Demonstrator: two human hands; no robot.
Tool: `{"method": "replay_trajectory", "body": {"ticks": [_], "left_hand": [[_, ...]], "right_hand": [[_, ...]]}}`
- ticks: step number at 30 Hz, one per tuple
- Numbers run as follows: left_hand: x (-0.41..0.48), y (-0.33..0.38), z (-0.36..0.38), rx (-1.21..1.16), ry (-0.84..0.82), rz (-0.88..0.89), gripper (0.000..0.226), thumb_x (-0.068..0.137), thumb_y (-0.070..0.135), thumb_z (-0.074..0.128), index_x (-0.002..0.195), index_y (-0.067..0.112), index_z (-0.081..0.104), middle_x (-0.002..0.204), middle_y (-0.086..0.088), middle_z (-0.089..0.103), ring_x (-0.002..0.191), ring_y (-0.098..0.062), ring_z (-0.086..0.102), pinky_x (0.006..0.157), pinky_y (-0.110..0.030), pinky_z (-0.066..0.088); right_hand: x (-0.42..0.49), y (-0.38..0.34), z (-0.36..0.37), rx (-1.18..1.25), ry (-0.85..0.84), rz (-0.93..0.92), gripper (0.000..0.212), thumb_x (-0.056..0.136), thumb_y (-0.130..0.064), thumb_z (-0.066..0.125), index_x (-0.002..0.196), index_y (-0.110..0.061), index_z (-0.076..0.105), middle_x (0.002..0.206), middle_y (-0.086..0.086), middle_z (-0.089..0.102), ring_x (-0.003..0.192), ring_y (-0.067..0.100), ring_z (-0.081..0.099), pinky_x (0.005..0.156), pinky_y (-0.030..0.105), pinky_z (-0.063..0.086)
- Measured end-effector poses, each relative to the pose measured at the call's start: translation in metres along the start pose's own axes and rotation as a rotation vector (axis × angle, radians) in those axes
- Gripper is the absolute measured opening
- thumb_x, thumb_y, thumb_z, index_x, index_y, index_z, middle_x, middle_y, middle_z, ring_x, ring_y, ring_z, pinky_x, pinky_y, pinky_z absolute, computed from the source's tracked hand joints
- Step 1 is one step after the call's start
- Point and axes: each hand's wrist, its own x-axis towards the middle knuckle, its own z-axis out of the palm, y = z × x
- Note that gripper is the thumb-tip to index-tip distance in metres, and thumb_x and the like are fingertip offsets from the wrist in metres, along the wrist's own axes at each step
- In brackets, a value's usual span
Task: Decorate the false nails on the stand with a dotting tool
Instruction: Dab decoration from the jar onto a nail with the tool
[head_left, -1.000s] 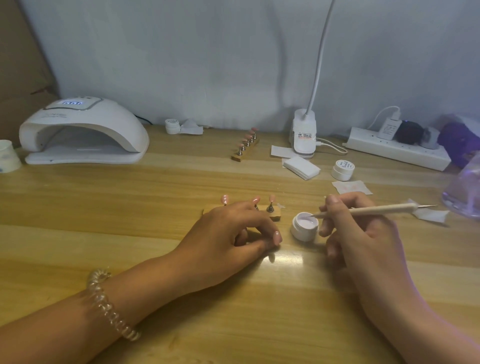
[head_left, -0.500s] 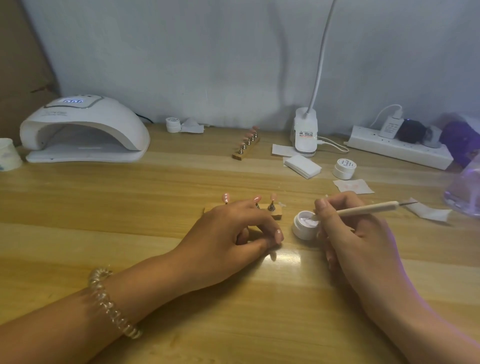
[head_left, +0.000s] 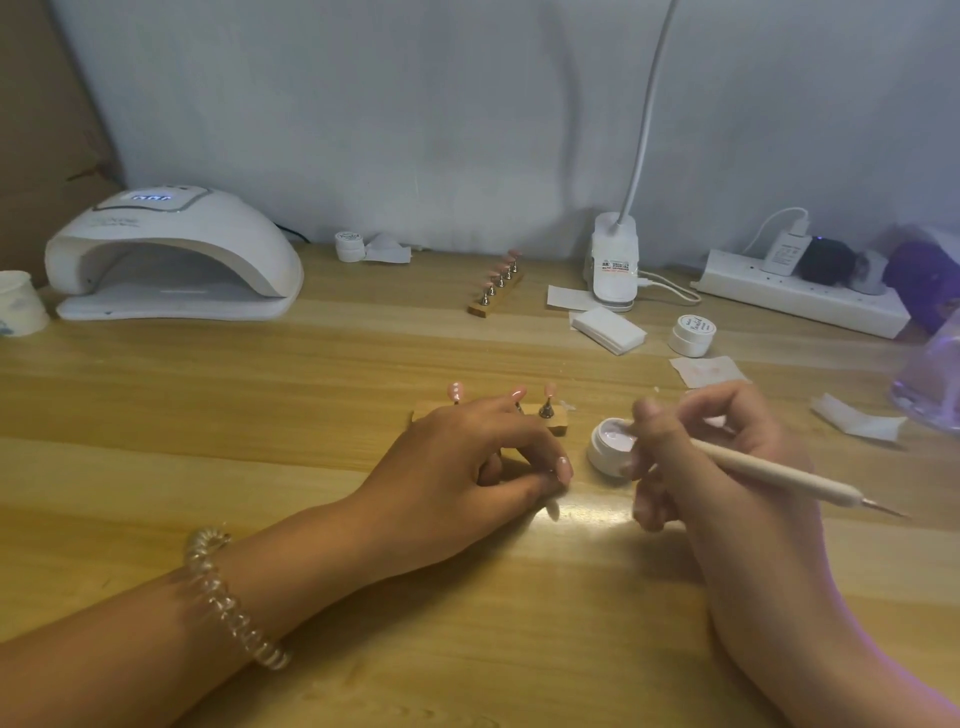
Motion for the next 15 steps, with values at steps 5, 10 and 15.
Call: {"method": "replay_trajectory", "body": {"ticks": [5, 10, 15], "left_hand": [[0.0002, -0.0017, 0.0025, 0.009, 0.01, 0.015, 0.005, 0.085, 0.019, 0.075, 0.088, 0.022, 0.076, 0.08, -0.001, 0.064, 0.05, -0.019, 0.047, 0.091, -0.017, 0.039], [0.0002, -0.0026, 0.0025, 0.01, 0.009, 0.02, 0.004, 0.085, 0.024, 0.074, 0.088, 0.022, 0.076, 0.082, -0.002, 0.064, 0.049, -0.017, 0.046, 0.082, -0.001, 0.035], [0.0006, -0.0036, 0.0025, 0.002, 0.01, 0.018, 0.005, 0.085, 0.021, 0.075, 0.088, 0.025, 0.076, 0.082, 0.003, 0.063, 0.049, -0.018, 0.046, 0.088, -0.002, 0.034]], "right_hand": [[-0.0025, 0.0037, 0.0055, -0.053, -0.082, 0.166, 0.029, 0.09, -0.016, 0.065, 0.07, -0.011, 0.044, 0.055, 0.011, 0.066, 0.041, 0.014, 0.053, 0.039, 0.021, 0.041], [-0.0026, 0.0026, 0.0066, -0.109, -0.1, 0.18, 0.029, 0.086, -0.018, 0.066, 0.069, -0.012, 0.043, 0.056, 0.011, 0.067, 0.044, 0.015, 0.055, 0.042, 0.026, 0.046], [-0.0027, 0.0012, 0.007, -0.122, -0.11, 0.176, 0.028, 0.086, -0.018, 0.065, 0.07, -0.011, 0.044, 0.057, 0.011, 0.068, 0.045, 0.014, 0.056, 0.043, 0.024, 0.046]]}}
